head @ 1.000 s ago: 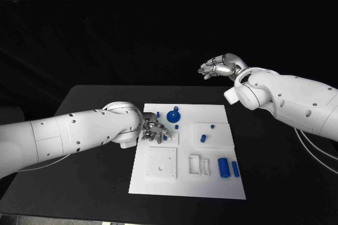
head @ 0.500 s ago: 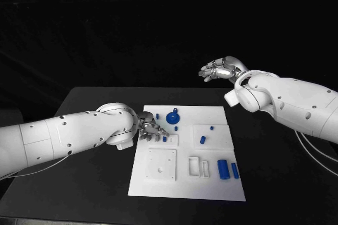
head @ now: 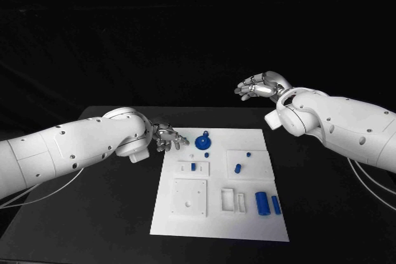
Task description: Assemble the parts on the task board
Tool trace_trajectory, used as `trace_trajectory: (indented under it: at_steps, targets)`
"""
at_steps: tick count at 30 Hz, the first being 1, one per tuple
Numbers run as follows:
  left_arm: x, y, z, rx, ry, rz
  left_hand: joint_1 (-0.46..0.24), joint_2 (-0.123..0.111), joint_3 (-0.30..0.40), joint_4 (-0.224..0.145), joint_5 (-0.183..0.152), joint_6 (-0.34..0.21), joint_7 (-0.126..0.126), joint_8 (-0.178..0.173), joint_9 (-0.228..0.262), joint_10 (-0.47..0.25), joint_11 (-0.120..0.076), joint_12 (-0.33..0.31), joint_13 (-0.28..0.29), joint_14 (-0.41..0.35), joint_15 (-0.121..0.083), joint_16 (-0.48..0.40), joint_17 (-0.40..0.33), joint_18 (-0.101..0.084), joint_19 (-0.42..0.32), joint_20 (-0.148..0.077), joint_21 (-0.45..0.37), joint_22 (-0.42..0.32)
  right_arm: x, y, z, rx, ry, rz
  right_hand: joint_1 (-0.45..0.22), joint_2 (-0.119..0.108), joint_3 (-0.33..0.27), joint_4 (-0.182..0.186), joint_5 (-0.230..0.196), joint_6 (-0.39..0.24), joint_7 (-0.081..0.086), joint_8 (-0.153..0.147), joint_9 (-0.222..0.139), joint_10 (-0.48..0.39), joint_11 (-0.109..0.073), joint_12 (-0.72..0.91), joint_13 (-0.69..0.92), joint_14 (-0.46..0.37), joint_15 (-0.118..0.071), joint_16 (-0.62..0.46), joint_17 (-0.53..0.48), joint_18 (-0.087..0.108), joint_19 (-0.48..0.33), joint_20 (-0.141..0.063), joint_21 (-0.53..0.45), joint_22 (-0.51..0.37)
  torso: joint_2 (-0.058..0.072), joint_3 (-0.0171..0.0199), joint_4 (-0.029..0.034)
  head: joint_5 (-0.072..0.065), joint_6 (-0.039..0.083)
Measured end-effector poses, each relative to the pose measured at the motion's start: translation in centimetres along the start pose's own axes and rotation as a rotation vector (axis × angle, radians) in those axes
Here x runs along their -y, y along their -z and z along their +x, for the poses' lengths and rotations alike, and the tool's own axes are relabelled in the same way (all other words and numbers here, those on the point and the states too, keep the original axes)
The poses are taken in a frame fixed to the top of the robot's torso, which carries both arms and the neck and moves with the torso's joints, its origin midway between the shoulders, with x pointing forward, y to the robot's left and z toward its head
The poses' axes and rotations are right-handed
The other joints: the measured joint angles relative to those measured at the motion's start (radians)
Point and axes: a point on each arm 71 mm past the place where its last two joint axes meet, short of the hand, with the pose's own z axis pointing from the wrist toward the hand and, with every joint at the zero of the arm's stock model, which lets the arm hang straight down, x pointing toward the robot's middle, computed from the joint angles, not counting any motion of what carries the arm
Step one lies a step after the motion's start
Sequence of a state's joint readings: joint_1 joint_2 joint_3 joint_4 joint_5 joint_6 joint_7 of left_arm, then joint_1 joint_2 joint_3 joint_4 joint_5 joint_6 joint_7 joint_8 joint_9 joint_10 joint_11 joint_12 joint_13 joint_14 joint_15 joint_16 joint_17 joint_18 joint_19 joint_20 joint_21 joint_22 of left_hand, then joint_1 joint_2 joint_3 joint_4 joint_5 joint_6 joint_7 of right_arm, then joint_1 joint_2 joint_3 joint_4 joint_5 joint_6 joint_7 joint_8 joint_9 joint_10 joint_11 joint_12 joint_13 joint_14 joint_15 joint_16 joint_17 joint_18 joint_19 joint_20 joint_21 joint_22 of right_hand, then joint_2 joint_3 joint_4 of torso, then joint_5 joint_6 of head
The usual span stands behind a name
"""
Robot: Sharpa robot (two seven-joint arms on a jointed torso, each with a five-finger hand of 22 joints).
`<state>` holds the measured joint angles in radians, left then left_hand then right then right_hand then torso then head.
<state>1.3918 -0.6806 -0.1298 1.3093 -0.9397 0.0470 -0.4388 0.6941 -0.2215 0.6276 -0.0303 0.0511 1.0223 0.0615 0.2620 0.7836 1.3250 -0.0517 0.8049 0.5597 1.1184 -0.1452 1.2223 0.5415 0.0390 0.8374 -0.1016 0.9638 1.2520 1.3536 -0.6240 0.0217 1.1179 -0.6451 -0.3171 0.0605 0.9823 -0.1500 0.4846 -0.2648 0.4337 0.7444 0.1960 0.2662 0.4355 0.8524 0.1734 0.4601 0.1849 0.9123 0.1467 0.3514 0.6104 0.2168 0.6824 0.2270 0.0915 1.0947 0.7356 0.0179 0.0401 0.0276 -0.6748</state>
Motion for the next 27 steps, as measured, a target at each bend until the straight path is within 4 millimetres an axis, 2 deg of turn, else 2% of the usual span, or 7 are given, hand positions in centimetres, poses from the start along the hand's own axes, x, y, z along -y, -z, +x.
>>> trace_trajectory:
  at_steps: [2,9,12,17,21,27]
  targets:
    - [-0.1,-0.4,-0.7,0.012,0.005,-0.011,0.003,0.003,-0.001,0.001,0.000,-0.003,0.003,0.000,0.000,0.000,0.000,-0.003,-0.003,-0.001,0.001,-0.002,-0.003,-0.010,-0.001,0.001,0.000,-0.002,0.0,0.0,0.0,0.000,0.000,0.000,0.000,0.000,0.000,0.000,0.000,0.000,0.000,0.000,0.000,0.000,0.000,0.000,-0.001,0.000,0.000,0.000,0.000,0.000,0.000,0.000,0.000,0.001,0.001,0.0000,-0.0009,0.000,0.002]
    - [-0.5,-1.6,-3.2,0.060,0.012,-0.058,0.008,0.009,-0.008,0.007,0.000,-0.010,0.003,0.000,0.000,0.000,0.000,-0.003,-0.006,-0.002,0.002,-0.002,-0.006,-0.011,-0.005,-0.002,-0.004,-0.005,0.0,0.0,0.0,0.000,0.000,0.000,0.000,0.000,0.000,0.000,0.000,0.000,0.000,0.000,-0.001,0.000,0.000,0.000,0.000,0.000,0.000,0.000,0.000,0.000,0.000,0.000,0.000,0.001,0.002,-0.0001,-0.0020,-0.001,0.006]
    - [-0.4,-2.2,-4.0,0.074,0.013,-0.074,0.015,0.015,-0.017,0.008,0.000,-0.029,0.007,0.000,-0.005,-0.003,0.003,-0.008,-0.009,-0.002,0.002,-0.004,-0.009,-0.011,-0.007,0.000,-0.008,-0.007,0.1,0.1,-0.1,0.001,0.000,0.001,0.000,0.000,0.000,0.000,0.000,0.000,0.000,0.000,-0.001,0.000,0.000,0.000,-0.002,0.000,0.000,0.000,0.001,0.000,0.000,0.000,0.000,0.001,0.002,-0.0002,-0.0013,-0.003,0.007]
    - [-0.2,-3.2,-4.5,0.076,0.011,-0.092,0.020,0.020,-0.030,0.011,0.000,-0.062,0.015,-0.004,-0.013,-0.009,0.009,-0.009,-0.012,-0.006,0.006,-0.007,-0.013,-0.010,-0.009,0.001,-0.008,-0.009,0.0,0.1,-0.1,0.003,0.000,-0.001,0.000,0.000,-0.003,0.003,0.004,0.000,0.000,0.000,-0.001,0.000,0.000,0.000,-0.003,0.000,0.000,0.000,0.001,0.000,0.000,0.000,0.000,0.002,0.003,-0.0010,0.0000,-0.004,0.009]
    - [0.3,-3.9,-4.6,0.066,0.005,-0.098,0.017,0.024,-0.036,0.013,0.000,-0.076,0.022,-0.007,-0.018,-0.011,0.011,-0.015,-0.012,-0.009,0.009,-0.007,-0.015,-0.009,-0.016,0.001,-0.012,-0.010,-0.1,0.2,0.0,0.005,-0.001,-0.007,0.000,0.000,-0.003,0.003,0.012,0.000,0.000,0.004,-0.002,0.000,0.000,0.007,-0.006,0.000,0.000,0.000,0.004,0.000,0.000,0.000,0.000,0.003,0.004,-0.0013,-0.0019,-0.003,0.009]
    - [0.4,-4.7,-4.5,0.047,0.001,-0.110,0.016,0.024,-0.040,0.017,0.000,-0.079,0.019,-0.007,-0.019,-0.014,0.014,-0.015,-0.013,-0.012,0.012,-0.007,-0.016,-0.009,-0.016,0.001,-0.012,-0.010,-0.2,0.2,0.0,0.008,-0.002,-0.012,0.000,0.000,-0.003,0.003,0.017,0.000,0.000,0.005,-0.003,0.000,0.000,0.007,-0.009,0.000,0.000,0.000,0.005,0.000,0.000,0.000,0.000,0.005,0.007,-0.0015,-0.0066,-0.002,0.009]
